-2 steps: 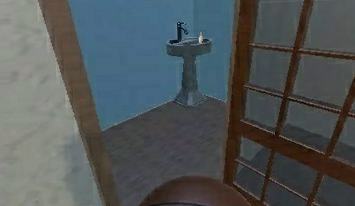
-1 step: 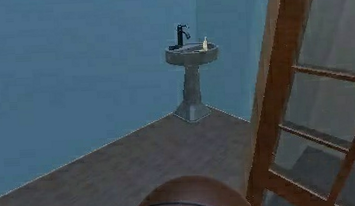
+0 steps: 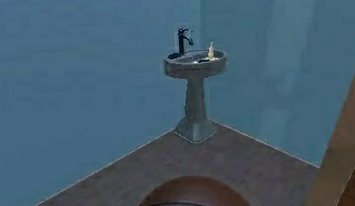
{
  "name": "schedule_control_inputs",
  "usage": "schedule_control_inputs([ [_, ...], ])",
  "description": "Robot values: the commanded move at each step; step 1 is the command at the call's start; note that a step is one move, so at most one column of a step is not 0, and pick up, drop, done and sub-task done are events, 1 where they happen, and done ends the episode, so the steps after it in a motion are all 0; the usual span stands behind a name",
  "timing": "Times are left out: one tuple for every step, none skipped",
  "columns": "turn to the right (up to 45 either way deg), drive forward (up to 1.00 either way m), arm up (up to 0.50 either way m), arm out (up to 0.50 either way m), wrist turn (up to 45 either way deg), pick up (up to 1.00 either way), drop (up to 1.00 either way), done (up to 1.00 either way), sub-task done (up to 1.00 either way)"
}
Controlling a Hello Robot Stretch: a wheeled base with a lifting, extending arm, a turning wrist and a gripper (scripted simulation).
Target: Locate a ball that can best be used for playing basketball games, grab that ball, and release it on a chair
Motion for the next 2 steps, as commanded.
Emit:
schedule_control_inputs([
  [-45.0, 0.0, 0.0, 0.0, 0.0, 0.0, 0.0, 0.0, 0.0],
  [-39.0, 0.0, 0.0, 0.0, 0.0, 0.0, 0.0, 0.0, 0.0],
])
